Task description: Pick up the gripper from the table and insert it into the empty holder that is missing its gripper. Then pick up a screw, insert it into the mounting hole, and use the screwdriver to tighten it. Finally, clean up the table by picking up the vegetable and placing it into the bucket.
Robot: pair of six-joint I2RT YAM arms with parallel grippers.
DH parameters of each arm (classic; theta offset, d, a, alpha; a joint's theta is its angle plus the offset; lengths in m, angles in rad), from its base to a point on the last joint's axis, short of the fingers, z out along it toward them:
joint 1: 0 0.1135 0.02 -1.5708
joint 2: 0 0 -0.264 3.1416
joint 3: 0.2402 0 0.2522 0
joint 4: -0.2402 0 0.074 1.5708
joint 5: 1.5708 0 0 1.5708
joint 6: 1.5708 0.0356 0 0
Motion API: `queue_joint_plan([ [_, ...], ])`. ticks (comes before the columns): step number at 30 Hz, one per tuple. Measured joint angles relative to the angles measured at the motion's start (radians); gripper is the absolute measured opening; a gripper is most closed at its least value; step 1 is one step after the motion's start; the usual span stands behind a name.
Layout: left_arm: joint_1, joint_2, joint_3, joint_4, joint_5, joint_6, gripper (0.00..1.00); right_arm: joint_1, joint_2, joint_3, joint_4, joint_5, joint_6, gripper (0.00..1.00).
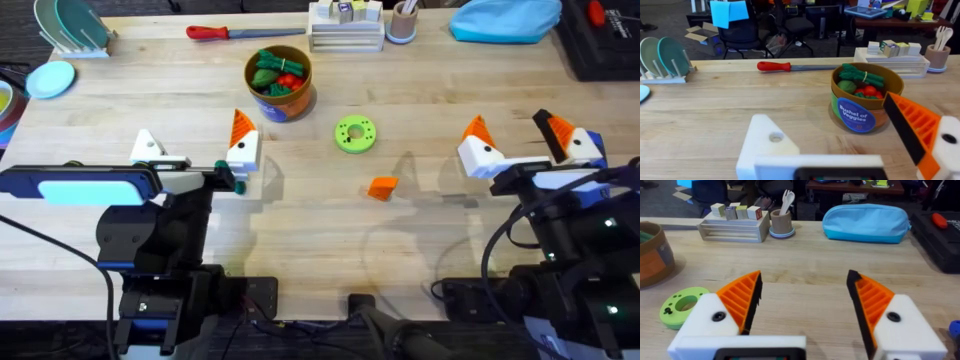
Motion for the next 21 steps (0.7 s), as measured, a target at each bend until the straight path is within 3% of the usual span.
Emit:
queue_joint_plan([
  [16, 0.000, 0.000, 0.002, -0.009, 0.000, 0.000, 0.993, 0.000, 0.001, 0.009, -0.026, -0.001, 0.000, 0.991],
  [21, 0.000, 0.017, 0.100, -0.198, -0.028, 0.000, 0.993, 0.000, 0.025, 0.110, -0.215, -0.023, 0.007, 0.991],
])
